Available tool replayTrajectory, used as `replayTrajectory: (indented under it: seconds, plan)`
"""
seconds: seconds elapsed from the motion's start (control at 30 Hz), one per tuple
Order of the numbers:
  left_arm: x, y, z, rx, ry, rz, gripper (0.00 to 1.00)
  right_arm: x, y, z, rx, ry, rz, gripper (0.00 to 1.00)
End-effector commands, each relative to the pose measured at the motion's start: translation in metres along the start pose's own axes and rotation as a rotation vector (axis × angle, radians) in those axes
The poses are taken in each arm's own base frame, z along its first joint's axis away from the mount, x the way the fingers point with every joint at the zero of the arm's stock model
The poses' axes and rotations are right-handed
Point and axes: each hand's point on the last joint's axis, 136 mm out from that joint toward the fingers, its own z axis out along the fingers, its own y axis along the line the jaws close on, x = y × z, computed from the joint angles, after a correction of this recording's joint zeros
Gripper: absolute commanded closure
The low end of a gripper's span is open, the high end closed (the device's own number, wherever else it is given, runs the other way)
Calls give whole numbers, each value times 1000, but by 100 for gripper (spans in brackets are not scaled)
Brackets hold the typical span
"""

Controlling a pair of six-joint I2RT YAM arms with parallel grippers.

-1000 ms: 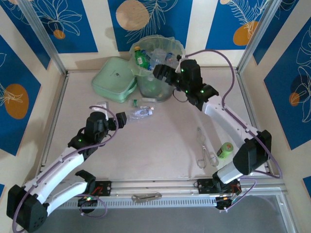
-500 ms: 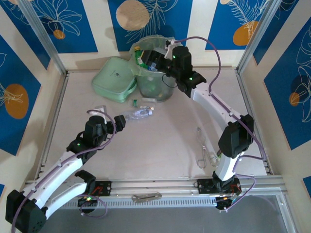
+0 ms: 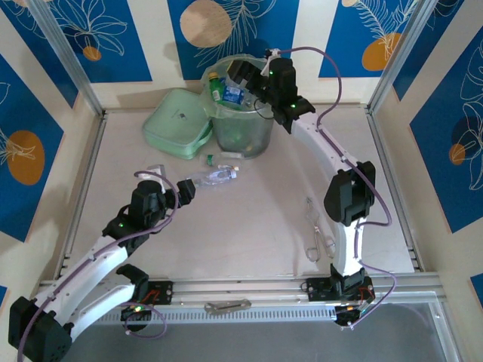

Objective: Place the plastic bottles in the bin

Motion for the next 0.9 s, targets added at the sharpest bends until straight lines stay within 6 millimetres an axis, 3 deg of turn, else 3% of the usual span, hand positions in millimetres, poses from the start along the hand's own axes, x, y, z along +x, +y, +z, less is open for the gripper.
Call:
replayTrajectory:
  seconds: [0.0,0.13,0.33,0.53,0.87]
  plan:
    - [2,4,-2,-9,9,-6,0,-20,-7,7,23,-12,31,8]
    - [1,5,-2,-14,3,-6,0,-24,6,9,-4,21,-4,8]
    - [4,6,2,-19,15,2,0,-29,26,-7,-25,18,-55,8]
    - [4,3,6,-10,19,3,0,-1,62,-27,-59,54,-234,8]
    - [5,-1,10,1,33,10,0,43,40,-9,198,128,-638,4]
